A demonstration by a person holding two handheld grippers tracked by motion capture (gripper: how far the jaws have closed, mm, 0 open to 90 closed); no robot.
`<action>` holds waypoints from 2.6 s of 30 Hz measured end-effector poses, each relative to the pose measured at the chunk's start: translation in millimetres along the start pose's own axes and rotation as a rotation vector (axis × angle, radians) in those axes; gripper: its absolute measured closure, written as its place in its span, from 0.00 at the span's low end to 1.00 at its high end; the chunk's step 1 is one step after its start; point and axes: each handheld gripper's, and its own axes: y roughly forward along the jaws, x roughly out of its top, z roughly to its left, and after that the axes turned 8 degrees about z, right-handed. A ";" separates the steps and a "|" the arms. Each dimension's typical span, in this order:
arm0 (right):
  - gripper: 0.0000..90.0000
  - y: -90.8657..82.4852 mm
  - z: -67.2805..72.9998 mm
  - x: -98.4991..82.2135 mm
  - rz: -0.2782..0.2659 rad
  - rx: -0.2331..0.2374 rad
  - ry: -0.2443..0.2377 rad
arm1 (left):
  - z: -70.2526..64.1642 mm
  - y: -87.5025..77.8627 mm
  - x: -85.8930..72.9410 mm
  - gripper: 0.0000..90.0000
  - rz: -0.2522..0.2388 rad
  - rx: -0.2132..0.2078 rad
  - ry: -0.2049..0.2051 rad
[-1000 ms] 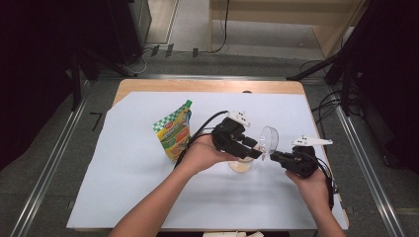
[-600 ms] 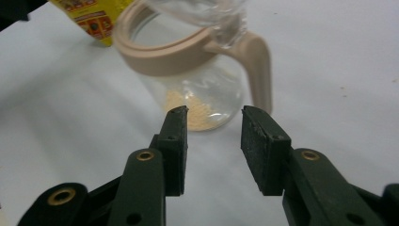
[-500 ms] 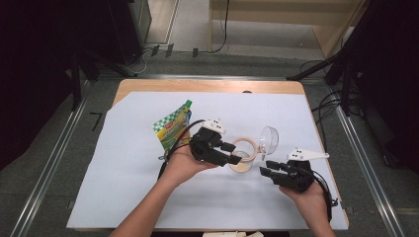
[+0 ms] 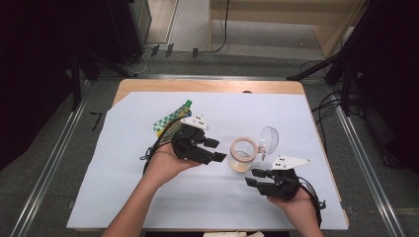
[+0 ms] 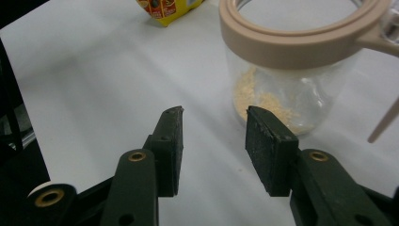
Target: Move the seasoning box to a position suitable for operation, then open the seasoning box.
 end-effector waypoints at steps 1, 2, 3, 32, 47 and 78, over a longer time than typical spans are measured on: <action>0.65 1.2 0.7 0.3 0.000 0.002 -0.003 | 0.8 -3.3 0.1 0.49 -0.007 -0.003 -0.008; 0.65 2.1 1.3 0.7 0.002 0.003 -0.005 | 1.8 -6.7 -0.1 0.49 -0.013 0.000 -0.011; 0.65 3.0 2.2 1.2 0.004 0.007 -0.004 | 2.6 -9.4 -0.3 0.49 -0.023 0.000 -0.022; 0.63 22.4 13.9 7.7 0.043 0.039 -0.050 | 42.9 -101.0 -26.1 0.47 -0.131 0.174 -0.145; 0.63 26.9 19.0 7.0 0.059 0.050 -0.077 | 47.8 -128.2 -39.2 0.45 -0.168 0.258 -0.197; 0.62 31.5 26.3 9.1 0.046 0.058 -0.092 | 61.8 -58.4 -81.2 0.75 -0.161 0.291 -0.281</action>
